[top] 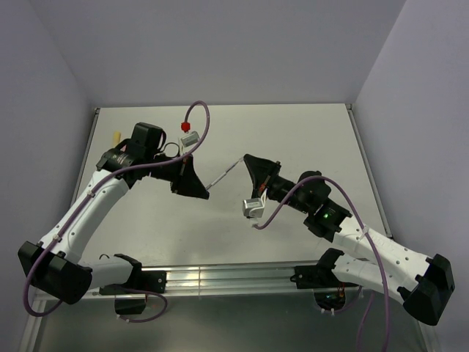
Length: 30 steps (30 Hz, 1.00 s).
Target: Insert the pens into the pen caps
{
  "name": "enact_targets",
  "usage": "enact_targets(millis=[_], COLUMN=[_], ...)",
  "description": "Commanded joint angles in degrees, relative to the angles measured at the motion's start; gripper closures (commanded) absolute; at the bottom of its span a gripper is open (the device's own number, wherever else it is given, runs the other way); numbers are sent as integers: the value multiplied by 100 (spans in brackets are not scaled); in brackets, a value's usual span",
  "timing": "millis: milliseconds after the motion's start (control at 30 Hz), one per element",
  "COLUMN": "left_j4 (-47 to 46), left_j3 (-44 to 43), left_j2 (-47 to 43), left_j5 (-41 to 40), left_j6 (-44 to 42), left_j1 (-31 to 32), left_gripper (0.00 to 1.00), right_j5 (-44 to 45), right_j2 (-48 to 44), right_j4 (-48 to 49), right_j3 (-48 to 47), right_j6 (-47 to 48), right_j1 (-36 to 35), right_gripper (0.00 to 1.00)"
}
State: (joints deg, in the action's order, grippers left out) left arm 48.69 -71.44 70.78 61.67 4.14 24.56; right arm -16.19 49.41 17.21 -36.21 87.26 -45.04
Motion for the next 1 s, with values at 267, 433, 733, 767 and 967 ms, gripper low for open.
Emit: enact_targets(millis=[267,433,733,767,967], left_j4=[-158,-184,-456,-474,-702], left_j3=[-63,-54,60,95,113], left_j2=[137,155,225,243,436], left_j5=[232,196,214,205,258], left_j6=[95,148,622,675,956], left_j1=[32,32,49,58,304], left_gripper=[100,100,100,100,100], right_j5=[-166,-174,-728,-763,-1062], right_j2=[-45,-36,-133,-116,-54], right_j4=[19,-7,-446,-499,-938], right_j3=[-220,-238,61,52,-1], right_j6=[72,115,1441,1521,2013], right_j1=[-146,-234,-339,-339,-462], right_gripper=[100,100,100,100,100])
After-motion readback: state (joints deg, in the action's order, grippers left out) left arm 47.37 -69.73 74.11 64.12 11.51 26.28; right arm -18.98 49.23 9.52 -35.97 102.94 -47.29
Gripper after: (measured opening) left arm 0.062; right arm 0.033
